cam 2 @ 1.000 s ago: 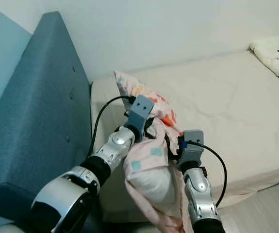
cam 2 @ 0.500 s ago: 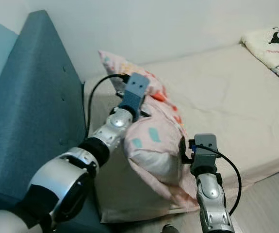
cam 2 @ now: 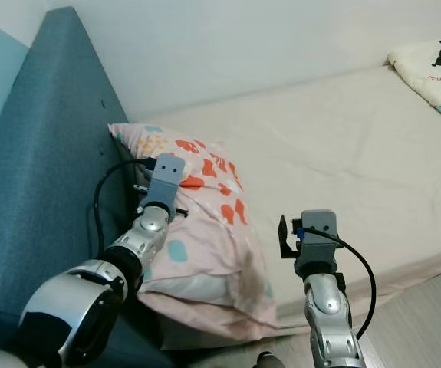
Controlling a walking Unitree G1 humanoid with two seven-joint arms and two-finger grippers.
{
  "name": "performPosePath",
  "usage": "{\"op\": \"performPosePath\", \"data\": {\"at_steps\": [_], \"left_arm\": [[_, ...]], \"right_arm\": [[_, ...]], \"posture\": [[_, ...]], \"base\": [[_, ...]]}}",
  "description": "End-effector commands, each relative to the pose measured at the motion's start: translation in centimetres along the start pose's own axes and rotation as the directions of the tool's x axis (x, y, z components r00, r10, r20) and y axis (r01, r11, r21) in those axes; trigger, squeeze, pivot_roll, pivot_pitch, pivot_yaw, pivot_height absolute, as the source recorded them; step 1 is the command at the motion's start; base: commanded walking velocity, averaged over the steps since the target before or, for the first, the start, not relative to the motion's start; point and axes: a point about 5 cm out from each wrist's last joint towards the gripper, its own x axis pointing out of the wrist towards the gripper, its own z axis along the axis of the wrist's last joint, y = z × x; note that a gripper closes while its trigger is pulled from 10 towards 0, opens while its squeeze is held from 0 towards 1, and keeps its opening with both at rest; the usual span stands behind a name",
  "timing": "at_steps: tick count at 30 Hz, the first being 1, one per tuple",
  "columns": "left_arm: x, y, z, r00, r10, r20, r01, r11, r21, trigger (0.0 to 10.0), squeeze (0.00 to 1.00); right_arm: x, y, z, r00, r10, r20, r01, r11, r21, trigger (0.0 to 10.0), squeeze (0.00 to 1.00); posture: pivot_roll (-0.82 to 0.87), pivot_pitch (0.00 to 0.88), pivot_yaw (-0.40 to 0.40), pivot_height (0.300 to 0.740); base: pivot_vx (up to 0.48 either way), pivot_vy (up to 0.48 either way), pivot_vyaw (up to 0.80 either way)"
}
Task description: Clean up the room
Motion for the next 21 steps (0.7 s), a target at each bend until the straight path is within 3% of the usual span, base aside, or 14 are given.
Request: {"op": "performPosePath", "data": {"at_steps": [1,7,8,9,21], "left_arm": [[0.3,1.3,-0.1,0.999,0.051,0.010,-0.051,0.999,0.015,10.0,0.00],[-0.1,0.4,-0.7,1.000,-0.012,0.016,0.010,0.994,0.105,10.0,0.00],[-0.3,0.4,-1.3,1.000,-0.010,0.000,0.009,0.990,0.143,10.0,0.74],[-0.5,0.7,-2.2,0.999,0.006,-0.035,0.000,0.986,0.169,10.0,1.00],[-1.0,2.7,-5.2,0.985,0.079,-0.150,-0.047,0.977,0.208,10.0,1.00]], "right_arm": [[-0.5,0.2,-0.6,0.999,0.006,-0.033,-0.006,1.000,-0.001,10.0,0.00],[-0.3,0.4,-0.5,0.999,0.009,-0.034,-0.009,1.000,0.002,10.0,0.00],[-0.3,0.4,-0.5,0.999,0.012,-0.034,-0.012,1.000,0.002,10.0,0.00],[-0.3,0.5,-0.5,0.999,0.014,-0.035,-0.014,1.000,0.003,10.0,0.00],[0.1,0.6,-0.3,0.999,0.026,-0.037,-0.026,1.000,0.005,10.0,0.00]], "posture": [[-0.32,0.233,0.098,0.740],[-0.31,0.233,0.099,0.740],[-0.31,0.233,0.099,0.740],[-0.31,0.232,0.099,0.740],[-0.30,0.222,0.091,0.740]], "base": [[0.000,0.000,0.00],[0.000,0.000,0.00],[0.000,0.000,0.00],[0.000,0.000,0.00],[0.000,0.000,0.00]]}}
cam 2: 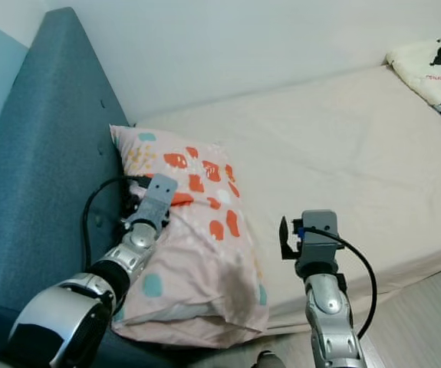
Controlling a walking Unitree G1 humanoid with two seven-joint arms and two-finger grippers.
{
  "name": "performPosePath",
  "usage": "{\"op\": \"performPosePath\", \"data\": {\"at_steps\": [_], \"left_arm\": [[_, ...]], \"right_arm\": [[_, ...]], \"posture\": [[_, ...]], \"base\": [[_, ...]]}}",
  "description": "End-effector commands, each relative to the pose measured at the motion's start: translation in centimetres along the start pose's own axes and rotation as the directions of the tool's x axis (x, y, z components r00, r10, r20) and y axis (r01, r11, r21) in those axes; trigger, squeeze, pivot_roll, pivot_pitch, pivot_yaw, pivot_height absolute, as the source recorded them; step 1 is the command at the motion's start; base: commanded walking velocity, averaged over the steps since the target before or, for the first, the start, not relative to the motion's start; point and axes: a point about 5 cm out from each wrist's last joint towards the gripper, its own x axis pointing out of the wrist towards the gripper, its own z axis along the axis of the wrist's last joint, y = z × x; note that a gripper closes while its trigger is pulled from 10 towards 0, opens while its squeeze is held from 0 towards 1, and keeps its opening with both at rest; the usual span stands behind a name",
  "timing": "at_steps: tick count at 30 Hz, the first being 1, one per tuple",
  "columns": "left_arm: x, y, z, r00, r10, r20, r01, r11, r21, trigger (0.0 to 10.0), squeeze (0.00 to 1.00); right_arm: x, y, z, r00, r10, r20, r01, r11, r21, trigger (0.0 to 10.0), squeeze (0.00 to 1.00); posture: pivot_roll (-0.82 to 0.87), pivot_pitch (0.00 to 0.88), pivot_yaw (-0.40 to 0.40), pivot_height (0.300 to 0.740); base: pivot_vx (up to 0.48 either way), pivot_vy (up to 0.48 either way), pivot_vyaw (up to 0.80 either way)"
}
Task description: Clean up the room
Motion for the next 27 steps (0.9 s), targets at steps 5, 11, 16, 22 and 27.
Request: {"op": "performPosePath", "data": {"at_steps": [5,11,16,22,27], "left_arm": [[-0.1,0.7,-1.7,1.000,-0.002,-0.031,0.006,0.992,0.124,10.0,0.65],[0.4,1.8,-0.8,0.996,-0.010,0.090,-0.024,0.930,0.366,10.0,0.00],[0.8,3.3,0.5,0.981,-0.021,0.191,-0.053,0.924,0.378,10.0,0.00],[0.6,3.3,2.6,0.936,-0.163,0.312,0.194,0.978,-0.072,10.0,0.00],[-0.1,2.8,3.0,0.878,-0.262,0.401,0.387,0.881,-0.273,10.0,0.00]], "right_arm": [[0.1,0.6,-0.3,0.999,0.025,-0.021,-0.025,1.000,0.004,10.0,0.00],[0.5,0.6,-0.2,0.999,0.034,-0.018,-0.034,0.999,0.002,10.0,0.00],[1.1,0.7,0.0,0.999,0.043,-0.015,-0.043,0.999,-0.003,10.0,0.00],[1.7,0.6,0.1,0.998,0.054,-0.015,-0.055,0.998,-0.012,10.0,0.00],[2.1,0.7,0.2,0.998,0.067,-0.012,-0.067,0.998,-0.016,10.0,0.00]], "posture": [[-0.29,0.214,0.085,0.740],[-0.28,0.201,0.073,0.740],[-0.26,0.189,0.063,0.740],[-0.24,0.176,0.053,0.740],[-0.22,0.163,0.044,0.740]], "base": [[0.000,0.000,0.00],[0.000,0.000,0.00],[0.000,0.000,0.00],[0.000,0.000,0.00],[0.000,0.000,0.00]]}}
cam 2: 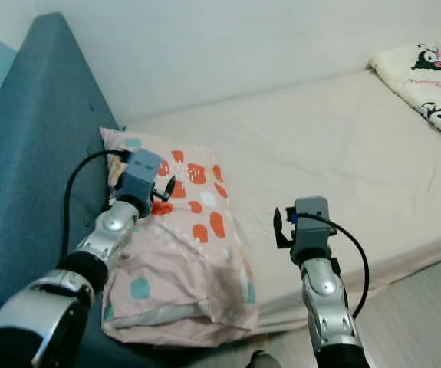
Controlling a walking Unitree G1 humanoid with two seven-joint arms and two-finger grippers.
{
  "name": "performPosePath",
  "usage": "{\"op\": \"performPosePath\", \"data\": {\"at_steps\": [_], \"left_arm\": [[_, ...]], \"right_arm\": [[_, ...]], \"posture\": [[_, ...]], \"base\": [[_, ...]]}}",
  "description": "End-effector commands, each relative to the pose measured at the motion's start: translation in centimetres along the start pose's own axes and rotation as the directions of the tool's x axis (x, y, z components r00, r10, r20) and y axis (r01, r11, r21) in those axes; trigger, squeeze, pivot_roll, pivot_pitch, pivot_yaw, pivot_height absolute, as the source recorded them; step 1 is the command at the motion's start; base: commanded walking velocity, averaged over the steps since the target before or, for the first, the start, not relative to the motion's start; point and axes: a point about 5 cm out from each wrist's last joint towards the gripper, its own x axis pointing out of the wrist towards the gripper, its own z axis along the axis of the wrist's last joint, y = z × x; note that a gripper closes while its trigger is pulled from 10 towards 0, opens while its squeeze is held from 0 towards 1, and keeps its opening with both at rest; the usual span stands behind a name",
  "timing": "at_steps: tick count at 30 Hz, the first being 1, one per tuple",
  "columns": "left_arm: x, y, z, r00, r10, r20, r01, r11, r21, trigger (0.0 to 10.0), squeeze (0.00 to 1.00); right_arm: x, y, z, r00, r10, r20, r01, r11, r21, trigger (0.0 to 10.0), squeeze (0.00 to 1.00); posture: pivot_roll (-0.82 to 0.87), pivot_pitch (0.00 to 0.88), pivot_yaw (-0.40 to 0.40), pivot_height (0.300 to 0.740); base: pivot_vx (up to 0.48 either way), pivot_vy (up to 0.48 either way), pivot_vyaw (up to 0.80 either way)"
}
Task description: Clean up the room
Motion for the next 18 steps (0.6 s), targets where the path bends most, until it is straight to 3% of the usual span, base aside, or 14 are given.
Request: {"op": "performPosePath", "data": {"at_steps": [1,5,9,11,12,15,18], "left_arm": [[-0.7,-0.1,-0.4,0.998,-0.051,0.029,0.054,0.994,-0.100,10.0,0.00],[-1.9,-1.0,-0.8,0.992,-0.101,0.082,0.113,0.981,-0.159,10.0,0.00],[-2.7,-1.8,-1.8,0.991,-0.112,0.074,0.125,0.973,-0.192,10.0,0.00],[-3.6,-3.2,-3.1,0.988,-0.145,0.046,0.152,0.961,-0.231,10.0,0.00],[-3.6,-3.2,-3.1,0.988,-0.145,0.046,0.152,0.961,-0.231,10.0,0.00],[-4.6,-5.5,-4.0,0.975,-0.217,0.039,0.219,0.943,-0.251,10.0,0.00],[-4.8,-5.8,-4.1,0.972,-0.233,0.037,0.235,0.939,-0.253,10.0,0.00]], "right_arm": [[0.1,0.5,-0.3,1.000,0.025,-0.004,-0.025,1.000,-0.002,10.0,0.00],[0.5,0.6,-0.2,0.999,0.040,-0.003,-0.040,0.999,-0.004,10.0,0.00],[0.8,0.8,-0.2,0.999,0.047,-0.002,-0.047,0.999,-0.005,10.0,0.00],[1.0,0.9,-0.1,0.998,0.055,0.000,-0.055,0.998,-0.002,10.0,0.00],[1.0,0.9,-0.1,0.998,0.055,0.000,-0.055,0.998,-0.002,10.0,0.00],[1.1,1.4,-0.3,0.994,0.107,-0.011,-0.107,0.994,-0.006,10.0,0.00],[1.1,1.6,-0.3,0.992,0.124,-0.004,-0.124,0.992,0.000,10.0,0.00]], "posture": [[-0.21,0.158,0.041,0.740],[-0.19,0.150,0.031,0.740],[-0.19,0.146,0.031,0.740],[-0.18,0.143,0.030,0.740],[-0.18,0.143,0.030,0.740],[-0.17,0.141,0.027,0.740],[-0.17,0.141,0.027,0.740]], "base": [[0.000,0.000,0.00],[0.000,0.000,0.00],[0.000,0.000,0.00],[0.000,-0.480,0.00],[0.000,-0.480,0.00],[0.000,-0.480,0.00],[0.000,-0.480,0.00]]}}
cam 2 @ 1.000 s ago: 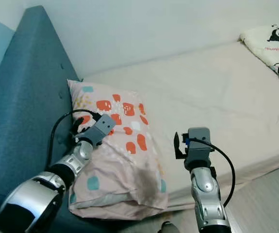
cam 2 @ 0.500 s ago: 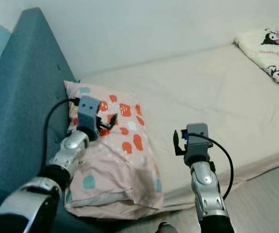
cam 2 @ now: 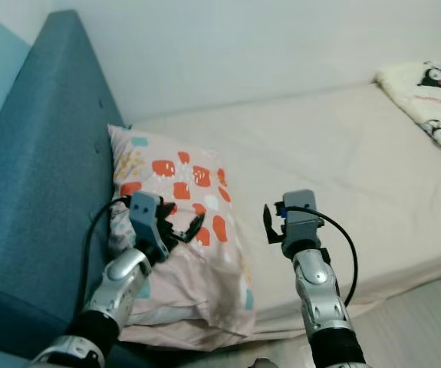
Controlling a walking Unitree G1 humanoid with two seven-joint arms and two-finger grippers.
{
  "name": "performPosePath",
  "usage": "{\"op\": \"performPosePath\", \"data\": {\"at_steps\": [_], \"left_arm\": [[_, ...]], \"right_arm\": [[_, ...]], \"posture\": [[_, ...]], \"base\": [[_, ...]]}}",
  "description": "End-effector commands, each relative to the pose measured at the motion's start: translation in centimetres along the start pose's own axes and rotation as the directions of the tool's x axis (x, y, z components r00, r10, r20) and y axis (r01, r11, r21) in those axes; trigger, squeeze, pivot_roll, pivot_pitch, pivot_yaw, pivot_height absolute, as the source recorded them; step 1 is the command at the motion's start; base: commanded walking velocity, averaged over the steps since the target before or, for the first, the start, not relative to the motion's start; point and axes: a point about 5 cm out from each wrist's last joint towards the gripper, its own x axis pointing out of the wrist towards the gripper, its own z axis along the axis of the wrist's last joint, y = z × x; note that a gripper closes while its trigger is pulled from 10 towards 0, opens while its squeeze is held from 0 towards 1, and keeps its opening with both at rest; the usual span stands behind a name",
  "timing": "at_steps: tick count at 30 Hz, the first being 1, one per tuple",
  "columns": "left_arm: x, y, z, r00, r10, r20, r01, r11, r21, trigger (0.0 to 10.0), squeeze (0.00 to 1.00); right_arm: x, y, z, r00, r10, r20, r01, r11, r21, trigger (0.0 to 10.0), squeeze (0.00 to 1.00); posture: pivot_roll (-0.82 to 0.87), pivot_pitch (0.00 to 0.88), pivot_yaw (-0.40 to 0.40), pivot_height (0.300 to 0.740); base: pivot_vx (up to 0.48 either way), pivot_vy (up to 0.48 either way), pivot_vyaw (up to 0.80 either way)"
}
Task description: Clean up the room
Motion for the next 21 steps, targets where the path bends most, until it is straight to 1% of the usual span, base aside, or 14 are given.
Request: {"op": "performPosePath", "data": {"at_steps": [1,3,7,11,18,19,21], "left_arm": [[0.0,-0.9,-0.2,0.999,-0.038,-0.008,0.038,0.999,-0.001,10.0,0.00],[-0.4,-1.2,-0.8,0.998,-0.056,-0.034,0.056,0.998,-0.009,10.0,0.00],[-0.6,-1.2,-1.0,0.997,-0.067,-0.044,0.067,0.998,-0.012,10.0,0.00],[-0.6,-0.9,-0.7,0.997,-0.057,-0.043,0.057,0.998,-0.006,10.0,0.00],[-0.4,-0.1,-0.2,0.999,-0.003,-0.040,0.004,0.999,0.041,10.0,0.00],[-0.3,0.1,-0.2,0.999,0.019,-0.043,-0.016,0.998,0.061,10.0,0.00],[-0.2,0.3,-0.1,0.998,0.033,-0.045,-0.030,0.997,0.075,10.0,0.00]], "right_arm": [[-0.1,-0.1,-0.3,1.000,0.006,-0.002,-0.006,1.000,0.008,10.0,0.00],[0.0,-0.1,-0.2,1.000,0.010,0.005,-0.010,1.000,0.007,10.0,0.00],[0.1,-0.2,-0.2,1.000,-0.001,0.009,0.001,1.000,0.005,10.0,0.00],[0.1,-0.7,-0.6,0.999,-0.044,-0.007,0.044,0.999,0.005,10.0,0.00],[0.1,-0.6,-0.8,0.999,-0.036,-0.015,0.036,0.999,0.002,10.0,0.00],[0.1,-0.5,-0.8,0.999,-0.034,-0.016,0.034,0.999,0.004,10.0,0.00],[0.1,-0.5,-0.9,0.999,-0.032,-0.017,0.032,0.999,0.006,10.0,0.00]], "posture": [[-0.17,0.139,0.028,0.740],[-0.17,0.138,0.030,0.740],[-0.17,0.135,0.032,0.740],[-0.17,0.130,0.035,0.740],[-0.17,0.125,0.040,0.740],[-0.17,0.126,0.040,0.740],[-0.17,0.126,0.040,0.740]], "base": [[0.000,-0.480,0.80],[0.000,-0.480,0.80],[0.000,-0.480,0.80],[0.000,0.000,0.00],[0.000,0.000,0.00],[0.000,0.000,0.00],[0.000,0.000,0.00]]}}
